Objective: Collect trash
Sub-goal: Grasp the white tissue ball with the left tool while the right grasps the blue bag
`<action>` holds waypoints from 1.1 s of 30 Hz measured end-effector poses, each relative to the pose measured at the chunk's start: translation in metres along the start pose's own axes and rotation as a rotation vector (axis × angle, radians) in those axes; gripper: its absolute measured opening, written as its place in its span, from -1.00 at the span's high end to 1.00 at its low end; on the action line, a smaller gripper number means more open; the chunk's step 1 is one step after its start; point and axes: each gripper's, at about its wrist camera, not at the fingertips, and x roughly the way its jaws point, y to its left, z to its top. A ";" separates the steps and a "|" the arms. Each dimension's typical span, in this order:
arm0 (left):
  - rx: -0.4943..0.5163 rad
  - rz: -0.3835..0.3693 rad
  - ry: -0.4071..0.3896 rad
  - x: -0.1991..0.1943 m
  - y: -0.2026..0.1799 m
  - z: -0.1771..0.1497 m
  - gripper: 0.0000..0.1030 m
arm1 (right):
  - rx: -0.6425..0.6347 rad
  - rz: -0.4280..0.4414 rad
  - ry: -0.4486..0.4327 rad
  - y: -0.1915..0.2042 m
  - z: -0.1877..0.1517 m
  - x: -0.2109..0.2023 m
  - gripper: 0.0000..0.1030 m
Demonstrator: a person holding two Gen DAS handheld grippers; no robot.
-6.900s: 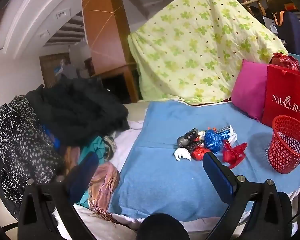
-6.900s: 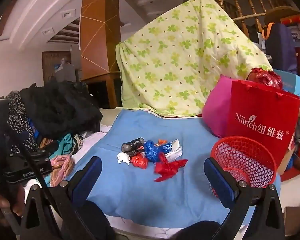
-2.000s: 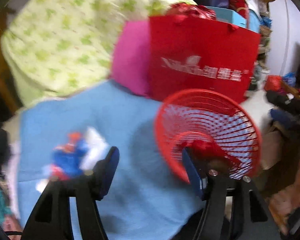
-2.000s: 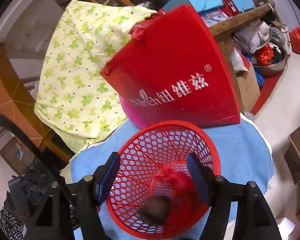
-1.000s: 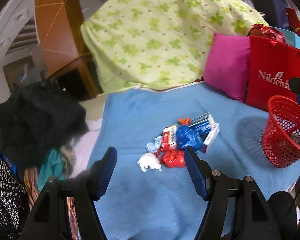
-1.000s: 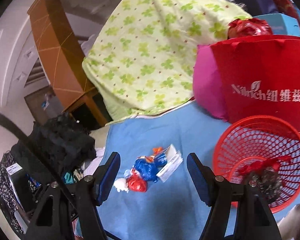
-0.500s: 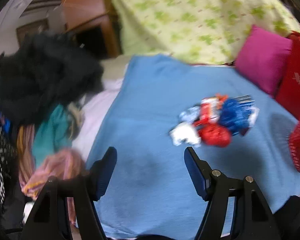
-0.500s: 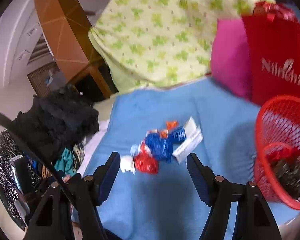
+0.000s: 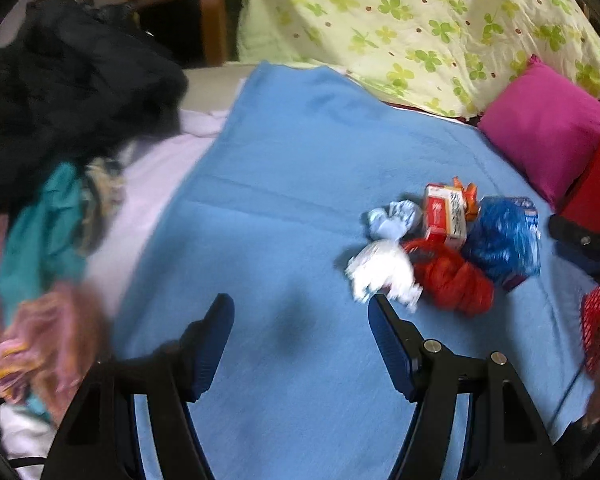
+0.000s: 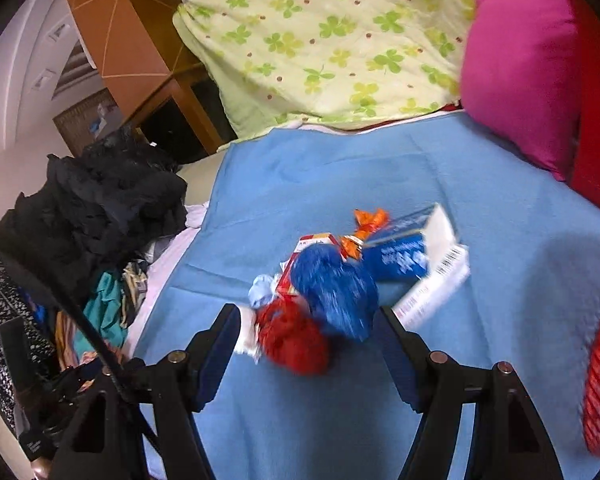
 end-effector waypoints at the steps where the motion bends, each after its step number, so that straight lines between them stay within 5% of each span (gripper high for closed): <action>1: -0.003 -0.010 0.004 0.007 -0.002 0.004 -0.36 | 0.005 0.006 0.008 -0.002 0.004 0.011 -0.39; 4: -0.008 -0.078 0.027 0.034 -0.012 0.017 -0.36 | 0.021 0.005 0.027 -0.007 0.014 0.044 -0.38; 8: -0.001 -0.149 0.090 0.068 -0.026 0.022 -0.36 | 0.048 -0.013 0.071 -0.019 0.016 0.077 -0.13; 12: 0.002 -0.243 0.180 0.096 -0.039 0.014 0.26 | 0.058 0.010 0.072 -0.025 0.013 0.081 0.10; 14: 0.004 -0.246 0.165 0.092 -0.042 0.010 0.32 | 0.045 0.021 0.071 -0.025 0.012 0.074 0.20; 19: -0.011 -0.210 0.126 0.056 -0.040 0.000 0.42 | 0.070 0.055 0.051 -0.029 0.006 0.043 0.30; 20: -0.008 -0.193 0.105 0.044 -0.039 -0.002 0.42 | 0.069 0.065 0.041 -0.028 0.005 0.035 0.48; 33: 0.140 -0.026 -0.193 -0.117 -0.075 -0.018 0.41 | -0.008 0.146 -0.151 -0.004 -0.010 -0.110 0.49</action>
